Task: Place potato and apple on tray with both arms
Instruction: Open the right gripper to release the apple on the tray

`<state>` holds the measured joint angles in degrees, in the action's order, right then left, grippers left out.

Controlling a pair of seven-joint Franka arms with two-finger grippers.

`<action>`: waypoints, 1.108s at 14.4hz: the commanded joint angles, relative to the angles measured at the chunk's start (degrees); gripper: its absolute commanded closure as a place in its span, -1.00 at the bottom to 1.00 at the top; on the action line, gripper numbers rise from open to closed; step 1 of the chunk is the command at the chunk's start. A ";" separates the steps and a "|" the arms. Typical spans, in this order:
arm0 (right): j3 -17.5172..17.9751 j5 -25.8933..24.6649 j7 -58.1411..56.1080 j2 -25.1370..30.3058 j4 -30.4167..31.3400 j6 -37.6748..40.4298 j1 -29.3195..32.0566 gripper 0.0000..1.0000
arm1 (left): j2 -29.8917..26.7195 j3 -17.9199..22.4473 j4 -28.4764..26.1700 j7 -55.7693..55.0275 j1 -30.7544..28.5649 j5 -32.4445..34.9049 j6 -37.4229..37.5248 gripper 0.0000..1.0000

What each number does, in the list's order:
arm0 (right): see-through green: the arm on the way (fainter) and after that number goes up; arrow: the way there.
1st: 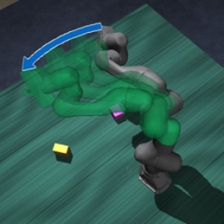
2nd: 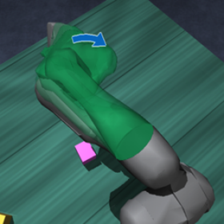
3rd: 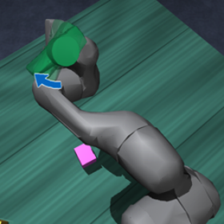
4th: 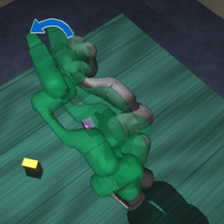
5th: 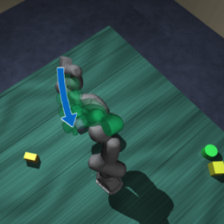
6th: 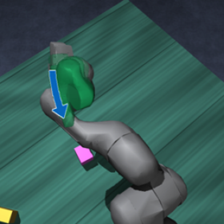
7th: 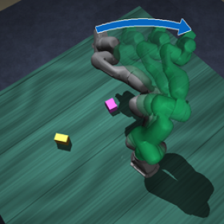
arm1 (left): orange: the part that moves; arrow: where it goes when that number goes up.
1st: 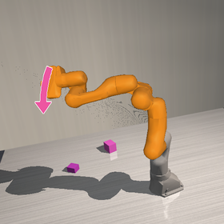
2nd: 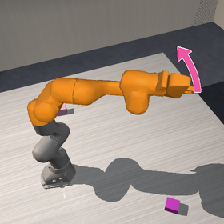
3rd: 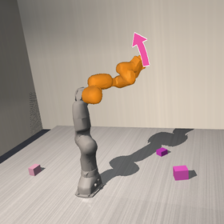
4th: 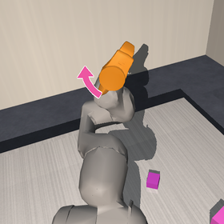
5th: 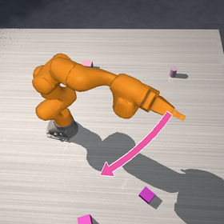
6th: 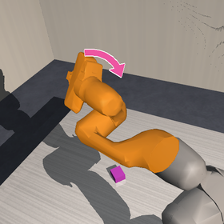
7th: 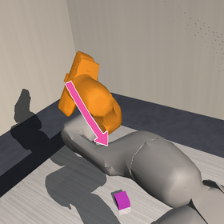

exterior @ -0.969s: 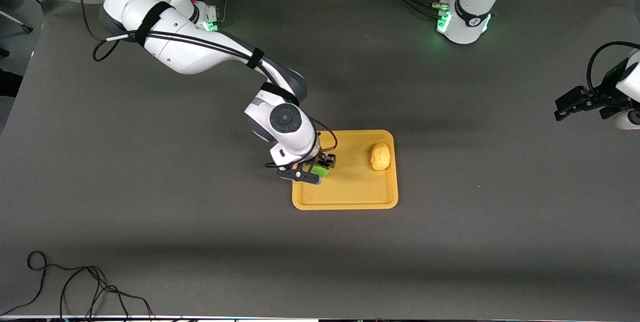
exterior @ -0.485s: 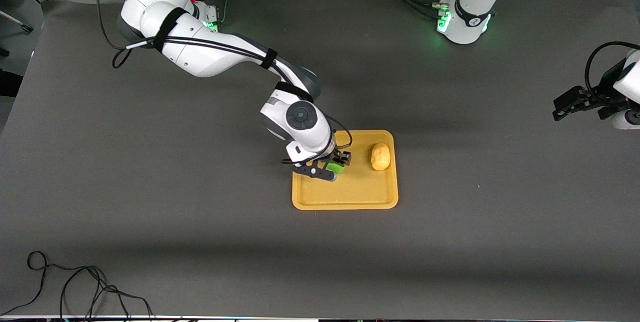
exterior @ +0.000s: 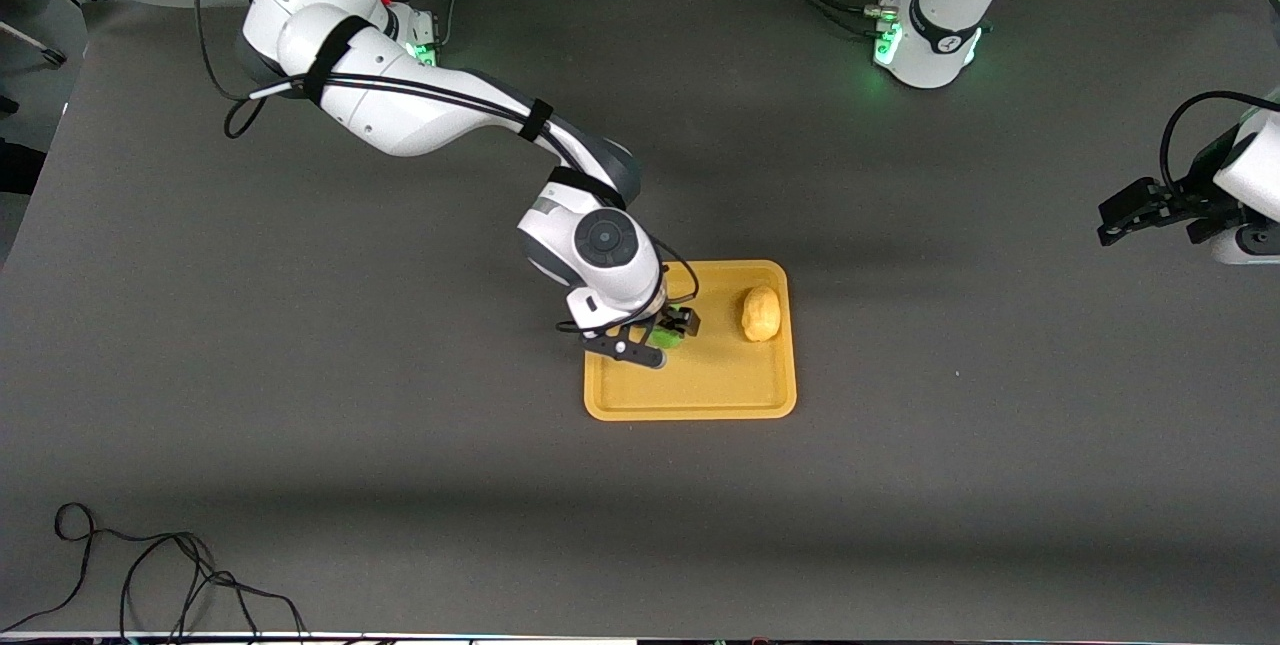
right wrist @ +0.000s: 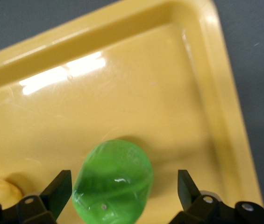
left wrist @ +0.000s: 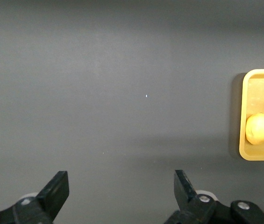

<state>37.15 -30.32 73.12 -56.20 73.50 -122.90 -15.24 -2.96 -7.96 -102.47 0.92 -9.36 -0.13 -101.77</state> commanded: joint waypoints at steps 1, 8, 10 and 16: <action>3.63 -0.62 -4.00 8.35 2.94 8.53 5.03 -1.00 | -0.91 0.05 -1.68 0.92 0.22 -0.66 -1.24 -1.00; -7.41 22.73 -39.74 25.06 4.37 19.61 11.55 -1.00 | -0.82 -0.04 -1.68 0.84 0.22 -0.74 -1.24 -1.00; -16.62 32.12 -51.01 29.72 4.46 23.30 11.11 -1.00 | -1.52 -0.04 -1.25 0.84 0.04 -0.66 -0.10 -1.00; -30.38 32.97 -63.54 42.90 13.22 27.54 10.76 -1.00 | -2.84 -0.13 -0.98 0.66 0.13 -0.66 1.13 -1.00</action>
<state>9.03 2.16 10.49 -20.40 78.67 -94.39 -3.39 -4.51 -8.18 -103.01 0.96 -9.34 -0.19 -101.26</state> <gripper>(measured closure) 0.000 0.000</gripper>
